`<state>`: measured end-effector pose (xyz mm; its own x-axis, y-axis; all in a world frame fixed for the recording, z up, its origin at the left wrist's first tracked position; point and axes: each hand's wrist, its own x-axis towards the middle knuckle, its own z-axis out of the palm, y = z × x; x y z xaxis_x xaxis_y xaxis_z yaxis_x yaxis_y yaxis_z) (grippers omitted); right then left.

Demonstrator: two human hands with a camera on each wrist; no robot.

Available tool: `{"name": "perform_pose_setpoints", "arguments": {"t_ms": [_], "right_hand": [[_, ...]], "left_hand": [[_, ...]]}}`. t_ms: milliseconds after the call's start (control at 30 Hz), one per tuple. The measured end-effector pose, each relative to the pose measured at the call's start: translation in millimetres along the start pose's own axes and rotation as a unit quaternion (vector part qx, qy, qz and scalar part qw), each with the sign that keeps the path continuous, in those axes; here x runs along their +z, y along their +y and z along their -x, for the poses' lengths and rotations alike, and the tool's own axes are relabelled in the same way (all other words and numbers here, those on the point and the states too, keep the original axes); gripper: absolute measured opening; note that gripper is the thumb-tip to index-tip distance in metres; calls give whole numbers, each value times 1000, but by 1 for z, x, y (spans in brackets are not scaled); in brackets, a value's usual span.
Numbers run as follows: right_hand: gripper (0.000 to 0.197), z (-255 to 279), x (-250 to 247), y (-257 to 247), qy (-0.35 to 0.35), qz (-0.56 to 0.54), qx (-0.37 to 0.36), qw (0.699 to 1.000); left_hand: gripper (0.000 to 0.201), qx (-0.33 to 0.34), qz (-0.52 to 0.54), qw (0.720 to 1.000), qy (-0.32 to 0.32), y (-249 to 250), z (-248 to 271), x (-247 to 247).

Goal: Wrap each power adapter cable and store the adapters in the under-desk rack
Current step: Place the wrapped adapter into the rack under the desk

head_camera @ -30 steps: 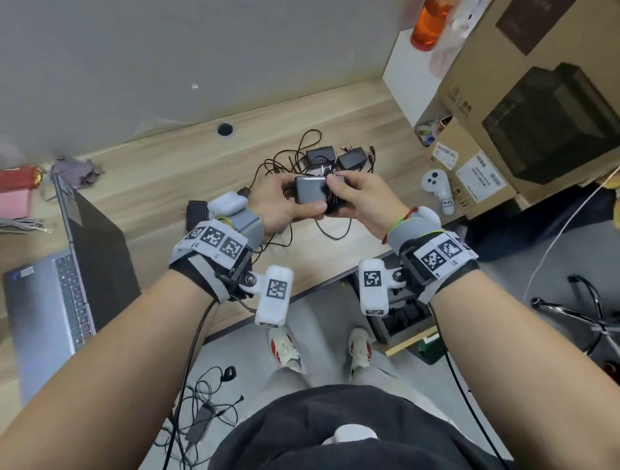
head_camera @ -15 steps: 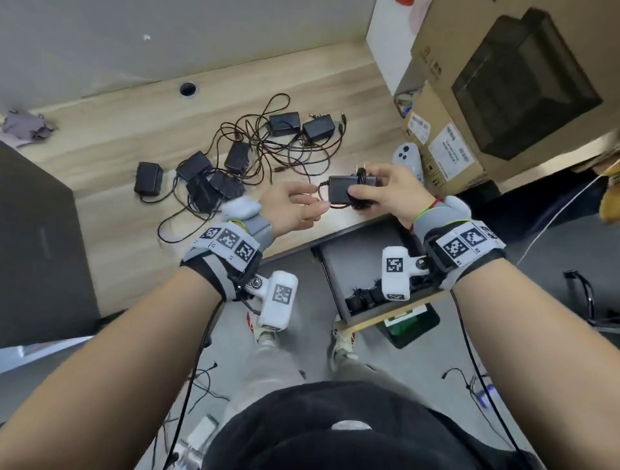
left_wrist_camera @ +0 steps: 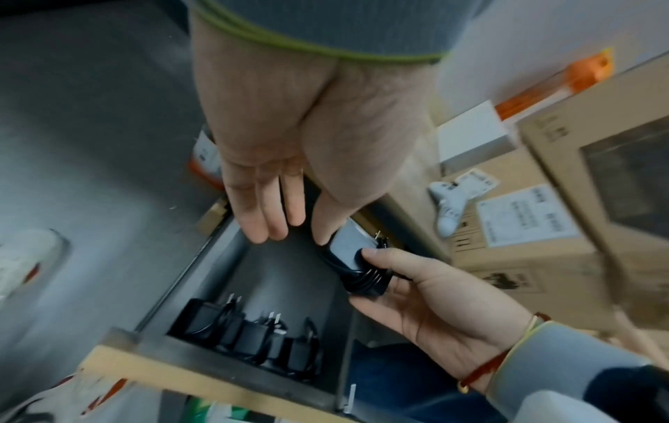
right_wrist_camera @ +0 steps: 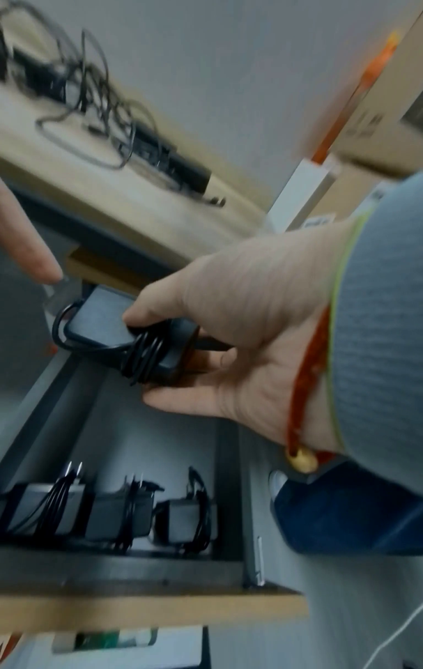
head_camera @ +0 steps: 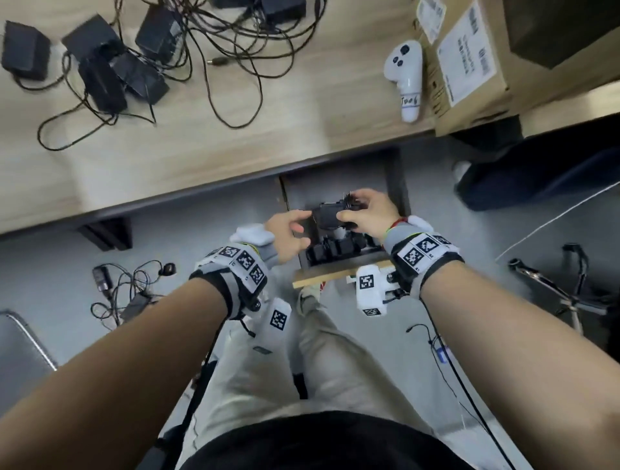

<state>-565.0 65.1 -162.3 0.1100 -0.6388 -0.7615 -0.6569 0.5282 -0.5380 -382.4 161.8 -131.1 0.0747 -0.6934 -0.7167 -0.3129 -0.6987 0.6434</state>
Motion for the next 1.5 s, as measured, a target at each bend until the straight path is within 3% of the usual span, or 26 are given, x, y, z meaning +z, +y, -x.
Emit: {"name": "perform_pose_setpoints", "arguments": {"t_ms": [133, 267, 533, 633, 1233, 1300, 1367, 1433, 1500], "right_hand": [[61, -37, 20, 31, -12, 112, 16, 993], [60, -80, 42, 64, -21, 140, 25, 990], [57, -131, 75, 88, -18, 161, 8, 987], [60, -146, 85, 100, -25, 185, 16, 982], [68, -169, 97, 115, -8, 245, 45, 968], [73, -167, 98, 115, -12, 249, 51, 967], [78, -165, 96, 112, -5, 249, 60, 967], [76, -154, 91, 103, -3, 233, 60, 971], [69, -144, 86, 92, -1, 209, 56, 976]], "left_hand": [[43, -60, -12, 998, 25, -40, -44, 22], [39, -117, -19, 992, 43, -77, -88, 41], [55, -155, -6, 986, 57, -115, -134, 61], [45, -163, 19, 984, 68, -127, -149, 67], [35, -243, 50, 965, 83, -135, -171, 63], [29, -236, 54, 967, 81, -133, -169, 62], [36, -216, 50, 972, 73, -129, -167, 61], [43, -206, 64, 974, 72, -118, -156, 55], [37, -200, 80, 974, 67, -104, -148, 48]]}}
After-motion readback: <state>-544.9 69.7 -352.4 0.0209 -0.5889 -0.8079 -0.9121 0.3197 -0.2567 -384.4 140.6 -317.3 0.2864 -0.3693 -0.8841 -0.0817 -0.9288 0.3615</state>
